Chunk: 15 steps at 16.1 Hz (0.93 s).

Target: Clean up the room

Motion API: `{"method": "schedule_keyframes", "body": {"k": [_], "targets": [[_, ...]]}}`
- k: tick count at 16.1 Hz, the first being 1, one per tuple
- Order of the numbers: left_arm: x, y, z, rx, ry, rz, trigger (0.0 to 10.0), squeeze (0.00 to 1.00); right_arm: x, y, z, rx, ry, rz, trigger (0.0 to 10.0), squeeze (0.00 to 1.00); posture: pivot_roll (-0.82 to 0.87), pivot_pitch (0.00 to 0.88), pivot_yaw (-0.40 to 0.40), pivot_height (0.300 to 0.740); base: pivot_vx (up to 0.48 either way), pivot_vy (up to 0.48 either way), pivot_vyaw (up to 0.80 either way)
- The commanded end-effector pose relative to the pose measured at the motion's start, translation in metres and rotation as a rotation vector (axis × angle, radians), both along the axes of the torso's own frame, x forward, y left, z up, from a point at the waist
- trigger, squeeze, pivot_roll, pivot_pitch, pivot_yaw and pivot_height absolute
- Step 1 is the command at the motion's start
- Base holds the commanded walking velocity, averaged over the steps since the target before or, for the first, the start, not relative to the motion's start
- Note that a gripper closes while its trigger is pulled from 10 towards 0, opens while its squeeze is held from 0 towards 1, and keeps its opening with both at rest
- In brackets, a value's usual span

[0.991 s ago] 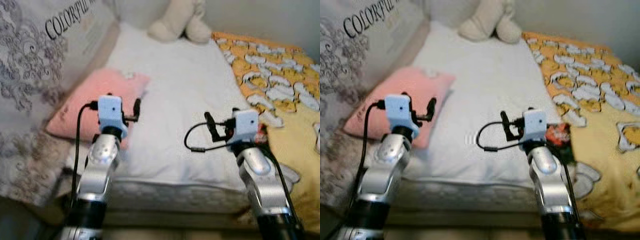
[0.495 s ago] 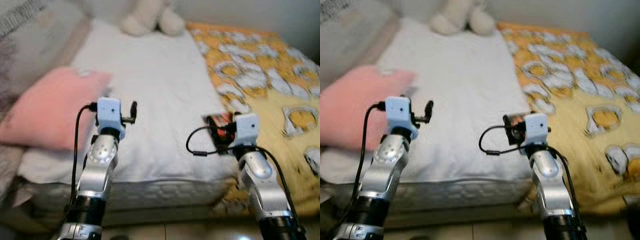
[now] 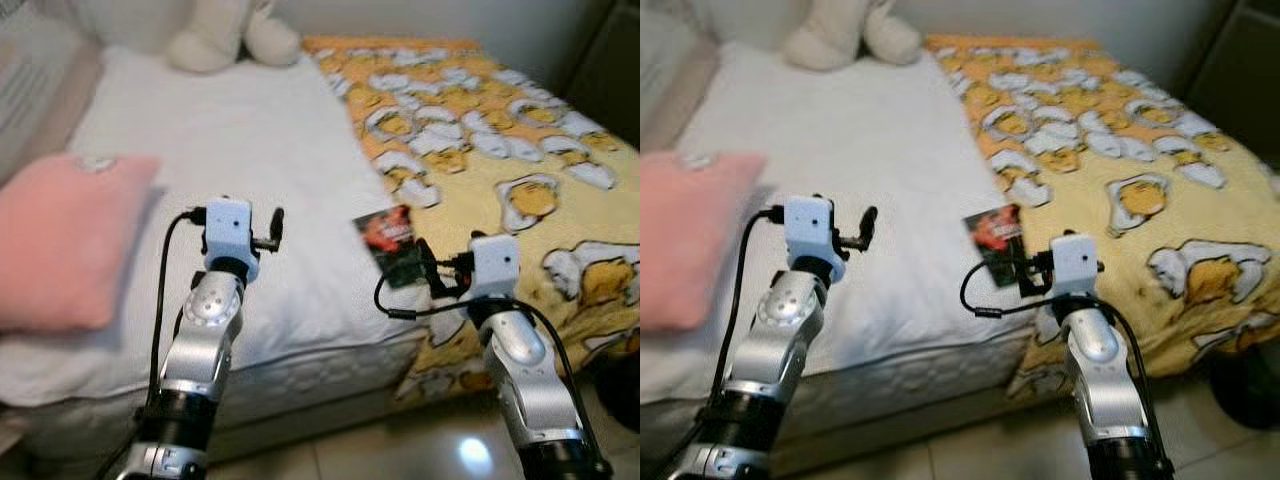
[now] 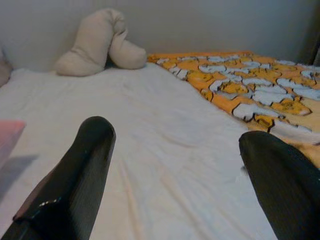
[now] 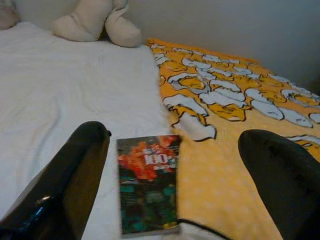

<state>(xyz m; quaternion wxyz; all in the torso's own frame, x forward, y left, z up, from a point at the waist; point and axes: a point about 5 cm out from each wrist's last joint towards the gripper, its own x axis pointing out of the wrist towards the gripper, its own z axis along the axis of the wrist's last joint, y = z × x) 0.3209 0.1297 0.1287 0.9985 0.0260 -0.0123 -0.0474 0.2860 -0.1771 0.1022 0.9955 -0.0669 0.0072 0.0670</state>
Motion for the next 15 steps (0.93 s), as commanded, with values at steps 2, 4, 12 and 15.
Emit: {"method": "schedule_keyframes", "body": {"k": [2, 4, 12, 15], "targets": [[0.003, -0.008, 0.002, -0.002, 0.001, -0.026, 10.0, 0.00, 0.000, -0.005, 0.004, -0.019, -0.021, -0.014, 10.0, 0.00, 0.00, 0.000, -0.043, 0.736, 0.405, -0.255, 0.00], [-0.001, -0.015, -0.001, -0.011, 0.009, -0.056, 10.0, 0.00, -0.001, -0.006, 0.004, -0.024, -0.023, -0.013, 10.0, 0.00, -0.01, 0.000, -0.042, 0.736, 0.405, -0.253, 0.00], [-0.001, -0.016, -0.007, -0.025, 0.032, -0.046, 10.0, 0.00, -0.003, -0.007, 0.003, -0.032, -0.017, -0.019, 10.0, 0.00, -0.01, 0.000, -0.045, 0.736, 0.362, -0.158, 0.00], [0.008, -0.006, -0.005, -0.030, 0.033, 0.000, 10.0, 0.00, -0.004, -0.006, 0.002, -0.035, -0.014, -0.014, 10.0, 0.00, -0.01, 0.000, -0.055, 0.736, 0.000, 0.000, 0.00]]}}
